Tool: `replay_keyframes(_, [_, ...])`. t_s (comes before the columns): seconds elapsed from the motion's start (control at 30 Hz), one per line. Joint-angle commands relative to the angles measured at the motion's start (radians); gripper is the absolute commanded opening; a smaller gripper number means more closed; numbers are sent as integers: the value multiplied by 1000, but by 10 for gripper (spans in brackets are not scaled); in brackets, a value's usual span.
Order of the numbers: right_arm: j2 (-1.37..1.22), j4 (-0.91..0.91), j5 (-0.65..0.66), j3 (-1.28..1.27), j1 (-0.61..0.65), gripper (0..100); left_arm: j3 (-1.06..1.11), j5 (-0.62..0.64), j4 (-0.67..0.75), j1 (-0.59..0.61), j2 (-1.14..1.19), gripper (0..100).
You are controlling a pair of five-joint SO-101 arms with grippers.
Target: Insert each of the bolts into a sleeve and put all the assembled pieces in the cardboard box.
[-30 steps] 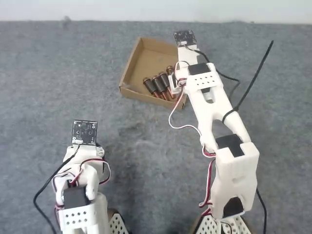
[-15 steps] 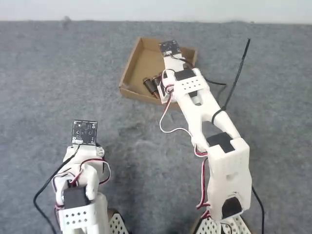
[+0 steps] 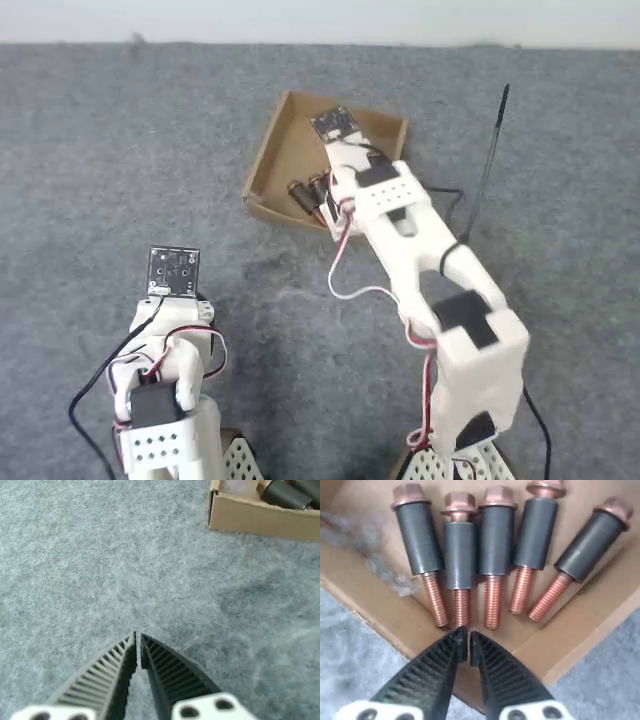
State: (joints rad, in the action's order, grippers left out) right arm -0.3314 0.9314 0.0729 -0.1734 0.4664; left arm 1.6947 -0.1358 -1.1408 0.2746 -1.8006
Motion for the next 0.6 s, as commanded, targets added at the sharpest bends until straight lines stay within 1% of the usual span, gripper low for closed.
replay_keyframes(0.0, [162,-48,26,-238,41,7,-10,-6,-3,5,-23,10])
replay_keyframes(0.23, [533,-131,26,-641,104,7,-10,-6,-5,5,-23,10])
replay_keyframes(0.57, [983,-124,18,-925,94,9,-10,-6,-5,5,-23,10])
